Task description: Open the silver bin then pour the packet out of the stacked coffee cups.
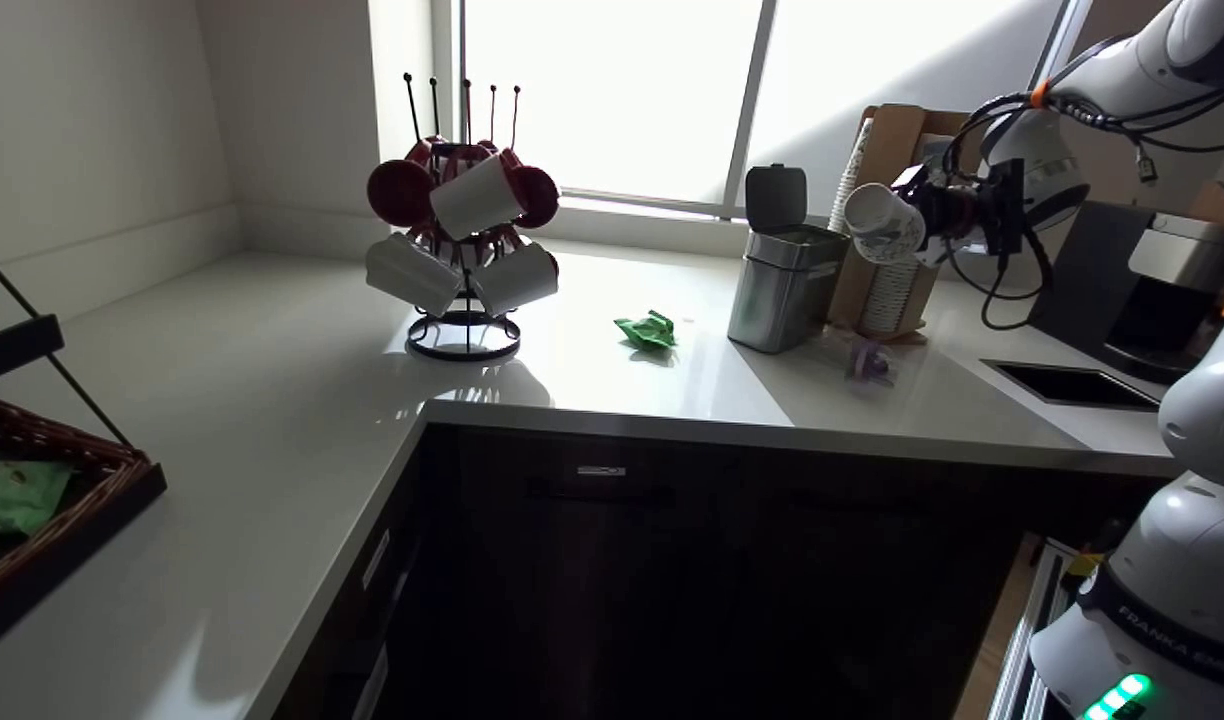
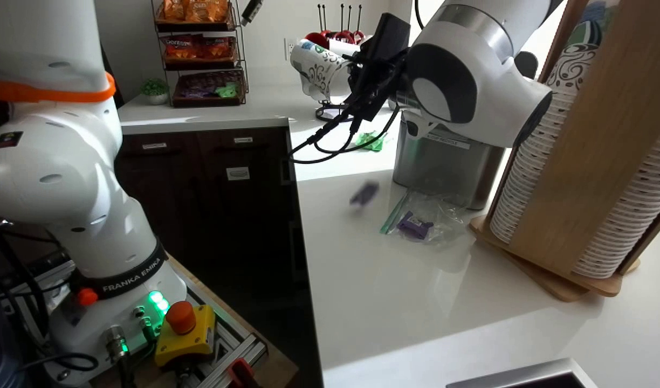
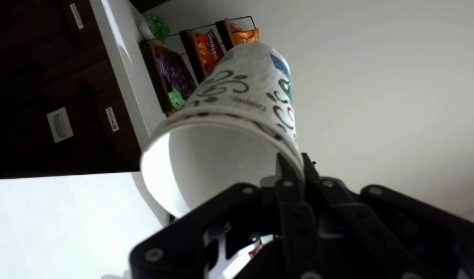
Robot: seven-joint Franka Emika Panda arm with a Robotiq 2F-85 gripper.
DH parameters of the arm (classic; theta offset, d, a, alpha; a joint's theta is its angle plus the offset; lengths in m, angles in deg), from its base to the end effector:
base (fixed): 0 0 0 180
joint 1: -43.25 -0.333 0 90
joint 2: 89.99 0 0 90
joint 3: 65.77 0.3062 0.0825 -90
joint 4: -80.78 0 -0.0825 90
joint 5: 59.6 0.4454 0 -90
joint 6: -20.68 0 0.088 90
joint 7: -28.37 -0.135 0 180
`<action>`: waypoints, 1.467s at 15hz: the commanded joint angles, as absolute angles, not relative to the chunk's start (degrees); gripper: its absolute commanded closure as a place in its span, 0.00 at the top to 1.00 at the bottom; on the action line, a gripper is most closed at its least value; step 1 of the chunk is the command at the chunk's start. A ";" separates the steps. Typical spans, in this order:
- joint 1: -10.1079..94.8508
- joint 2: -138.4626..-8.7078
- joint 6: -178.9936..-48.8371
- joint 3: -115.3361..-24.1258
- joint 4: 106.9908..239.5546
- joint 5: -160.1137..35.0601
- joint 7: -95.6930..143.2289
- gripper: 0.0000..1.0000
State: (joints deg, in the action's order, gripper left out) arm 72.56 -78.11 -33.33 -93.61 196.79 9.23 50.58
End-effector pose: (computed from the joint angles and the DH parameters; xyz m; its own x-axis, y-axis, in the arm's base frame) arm 0.4049 -0.3355 0.3635 0.8915 -0.2448 -0.3811 -0.3551 0.1448 -0.9236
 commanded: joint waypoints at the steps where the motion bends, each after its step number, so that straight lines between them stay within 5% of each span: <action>1: 73.94 -74.92 -29.17 -93.01 193.84 11.45 51.57 0.01; 22: 60.84 -98.45 -87.41 -82.63 202.91 -25.34 47.68 0.01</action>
